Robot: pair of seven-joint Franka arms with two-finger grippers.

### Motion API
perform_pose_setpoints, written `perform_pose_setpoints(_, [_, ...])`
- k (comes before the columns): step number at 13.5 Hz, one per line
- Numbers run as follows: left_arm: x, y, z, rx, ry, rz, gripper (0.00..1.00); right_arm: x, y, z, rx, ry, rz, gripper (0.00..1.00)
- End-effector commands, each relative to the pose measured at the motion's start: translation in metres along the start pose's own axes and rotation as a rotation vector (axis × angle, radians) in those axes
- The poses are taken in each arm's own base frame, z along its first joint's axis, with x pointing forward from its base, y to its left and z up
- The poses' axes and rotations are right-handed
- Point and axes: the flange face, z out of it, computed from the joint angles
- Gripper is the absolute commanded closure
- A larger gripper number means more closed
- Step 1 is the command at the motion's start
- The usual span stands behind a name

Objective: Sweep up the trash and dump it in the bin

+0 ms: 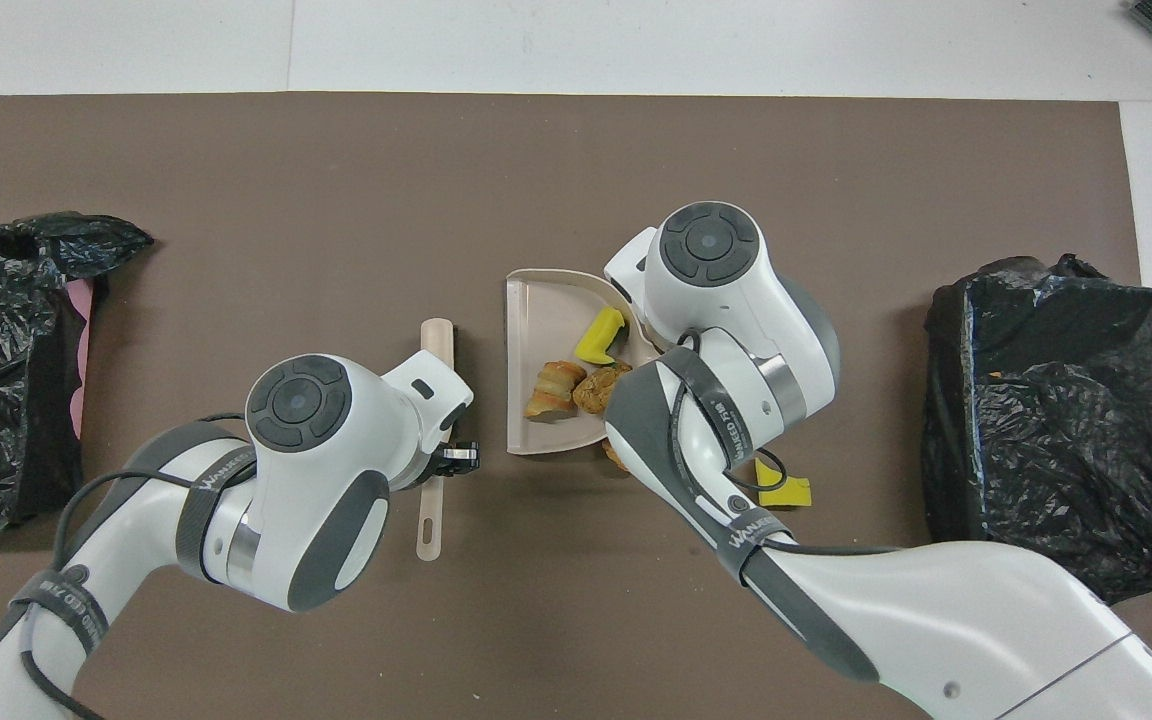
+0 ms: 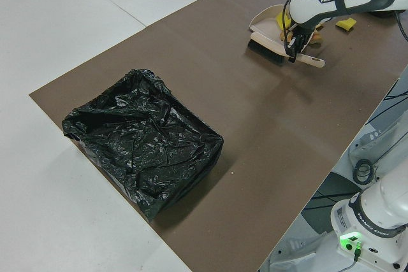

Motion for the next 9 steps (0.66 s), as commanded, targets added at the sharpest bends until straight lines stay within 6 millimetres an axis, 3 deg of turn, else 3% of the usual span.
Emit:
perform_pose_setpoints(1, [-0.040, 0.012, -0.002, 0.005, 0.006, 0.006, 1.00, -0.042, 0.010, -0.041, -0.051, 0.030, 0.072, 1.00])
perform_pose_setpoints(3, [-0.068, 0.028, 0.004, 0.017, 0.003, -0.017, 1.00, -0.075, 0.003, -0.080, -0.050, 0.018, 0.115, 1.00])
perform_pose_setpoints(6, [-0.134, 0.059, 0.016, 0.020, 0.030, -0.068, 1.00, -0.138, -0.014, -0.129, -0.014, -0.016, 0.137, 1.00])
perform_pose_setpoints(9, [-0.178, 0.078, 0.023, 0.021, 0.041, -0.105, 1.00, -0.194, -0.056, -0.172, -0.044, -0.027, 0.201, 1.00])
